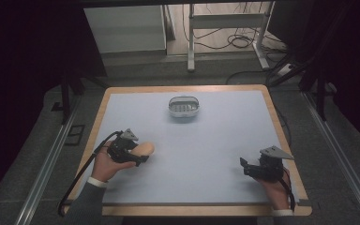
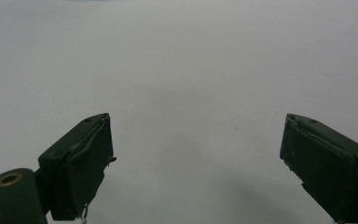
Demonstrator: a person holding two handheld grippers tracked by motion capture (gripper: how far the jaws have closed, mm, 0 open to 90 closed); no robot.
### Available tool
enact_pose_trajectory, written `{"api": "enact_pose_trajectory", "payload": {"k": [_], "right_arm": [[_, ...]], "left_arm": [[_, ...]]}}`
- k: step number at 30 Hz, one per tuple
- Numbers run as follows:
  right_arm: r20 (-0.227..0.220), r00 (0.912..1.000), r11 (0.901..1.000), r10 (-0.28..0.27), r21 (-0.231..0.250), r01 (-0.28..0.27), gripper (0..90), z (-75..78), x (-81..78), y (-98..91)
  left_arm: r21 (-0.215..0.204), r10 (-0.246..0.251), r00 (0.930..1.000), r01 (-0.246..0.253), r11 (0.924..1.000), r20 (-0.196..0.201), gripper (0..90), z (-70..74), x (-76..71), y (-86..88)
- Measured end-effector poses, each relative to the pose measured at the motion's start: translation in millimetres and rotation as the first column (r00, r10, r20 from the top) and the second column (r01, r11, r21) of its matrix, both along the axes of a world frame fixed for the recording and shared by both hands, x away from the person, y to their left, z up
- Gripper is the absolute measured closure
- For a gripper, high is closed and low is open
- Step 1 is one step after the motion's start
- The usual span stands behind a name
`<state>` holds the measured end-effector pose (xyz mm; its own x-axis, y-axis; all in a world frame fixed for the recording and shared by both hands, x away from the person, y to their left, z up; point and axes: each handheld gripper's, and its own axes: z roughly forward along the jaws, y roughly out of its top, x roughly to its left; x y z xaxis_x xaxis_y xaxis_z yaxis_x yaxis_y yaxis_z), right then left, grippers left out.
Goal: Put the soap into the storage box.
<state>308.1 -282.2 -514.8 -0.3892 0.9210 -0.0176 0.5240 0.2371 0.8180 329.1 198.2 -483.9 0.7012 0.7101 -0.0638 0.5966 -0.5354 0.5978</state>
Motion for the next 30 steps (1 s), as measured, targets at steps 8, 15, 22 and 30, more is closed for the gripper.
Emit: {"api": "enact_pose_trajectory", "payload": {"k": [8, 15, 22, 30], "right_arm": [[-0.001, 1.0, 1.0, 0.0, -0.002, 0.0, 9.3, -0.4, 0.1, -0.2], [-0.001, 1.0, 1.0, -0.002, -0.008, 0.002, 9.3, -0.6, 0.2, -1.2], [-0.001, 1.0, 1.0, -0.005, -0.007, 0.005, 9.4, -1.1, 0.4, -1.4], [-0.004, 1.0, 0.9999, -0.004, -0.011, 0.004, 9.3, -1.5, 0.8, -1.0]], "left_arm": [[-0.007, 0.001, 1.0, -0.001, 1.0, 0.005, 32.5, -0.8, 1.3, -1.3], [-0.023, 0.004, 0.9999, -0.004, 0.9997, 0.011, 32.5, 0.5, 3.0, 0.1], [-0.039, 0.01, 0.9997, -0.009, 0.9992, 0.022, 32.6, 2.1, 5.7, 2.6], [-0.046, 0.003, 0.9996, -0.002, 0.9989, 0.028, 32.6, 5.8, 9.5, 2.0]]}}
